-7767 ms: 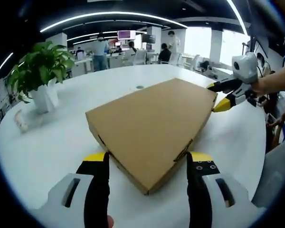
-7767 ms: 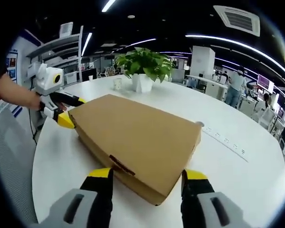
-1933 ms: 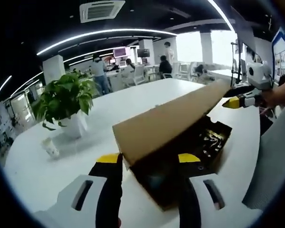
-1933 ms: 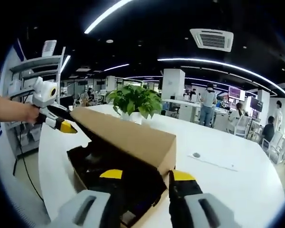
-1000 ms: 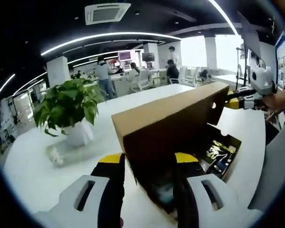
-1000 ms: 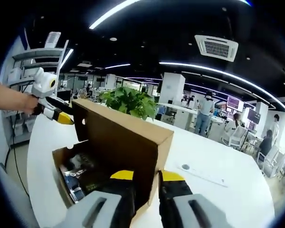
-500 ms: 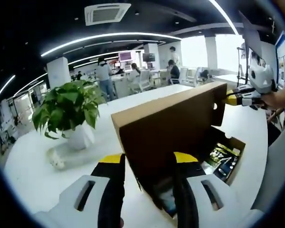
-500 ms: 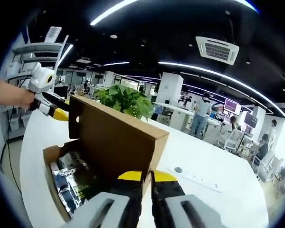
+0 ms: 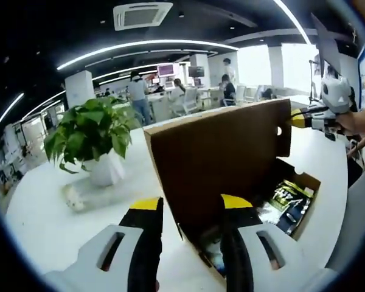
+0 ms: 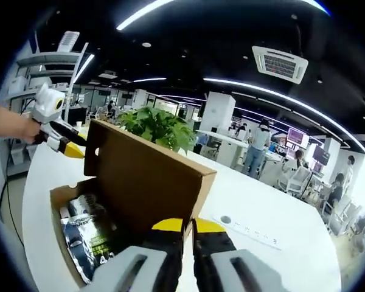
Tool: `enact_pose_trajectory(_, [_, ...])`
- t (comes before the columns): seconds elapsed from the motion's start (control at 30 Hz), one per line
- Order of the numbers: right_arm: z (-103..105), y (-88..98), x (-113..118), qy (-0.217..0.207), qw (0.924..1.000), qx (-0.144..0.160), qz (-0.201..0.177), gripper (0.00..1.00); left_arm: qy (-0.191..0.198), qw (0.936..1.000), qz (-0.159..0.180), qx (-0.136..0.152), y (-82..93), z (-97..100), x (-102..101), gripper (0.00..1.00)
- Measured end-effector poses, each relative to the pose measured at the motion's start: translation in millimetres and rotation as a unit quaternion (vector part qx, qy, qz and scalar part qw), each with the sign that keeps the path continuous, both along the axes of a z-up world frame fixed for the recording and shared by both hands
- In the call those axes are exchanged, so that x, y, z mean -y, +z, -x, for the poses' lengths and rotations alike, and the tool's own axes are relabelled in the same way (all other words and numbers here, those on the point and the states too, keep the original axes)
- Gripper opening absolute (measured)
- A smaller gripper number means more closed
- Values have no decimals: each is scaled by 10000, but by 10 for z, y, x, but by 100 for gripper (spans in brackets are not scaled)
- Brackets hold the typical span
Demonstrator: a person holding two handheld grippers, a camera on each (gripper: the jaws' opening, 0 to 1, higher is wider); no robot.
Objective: Operate the shoe box by opening the lid, removing the specified soft item, and placing it in the target area until the item is outside and the box remains undamaged.
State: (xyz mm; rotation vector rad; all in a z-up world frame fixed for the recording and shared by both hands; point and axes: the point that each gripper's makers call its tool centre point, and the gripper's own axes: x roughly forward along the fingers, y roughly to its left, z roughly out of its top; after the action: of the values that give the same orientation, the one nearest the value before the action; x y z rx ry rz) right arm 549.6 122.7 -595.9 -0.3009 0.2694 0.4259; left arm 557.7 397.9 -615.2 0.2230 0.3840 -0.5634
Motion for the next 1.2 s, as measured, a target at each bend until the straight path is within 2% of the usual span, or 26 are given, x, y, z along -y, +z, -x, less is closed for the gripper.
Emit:
enact_pose_trajectory(0.17, [-52, -3, 3, 20, 10000, -8, 41, 0, 35, 10000, -31, -82, -119, -5, -14, 36])
enact_pose_trajectory(0.27, [-88, -8, 7, 2, 10000, -10, 27, 0, 198, 9998, 45, -63, -174, -37, -62, 35])
enact_pose_trajectory(0.43, [-133, -11, 15, -19, 10000, -36, 44, 0, 368, 9991, 87, -201, -322, -84, -147, 34])
enact_pose_trajectory(0.77, [-228, -21, 30, -84, 9998, -140, -59, 0, 620, 9969, 90, -482, -557, -109, -254, 23])
enact_pose_trajectory(1.2, [-400, -71, 64, -113, 9995, -259, -102, 0, 657, 9960, 64, -596, -635, -229, -228, 12])
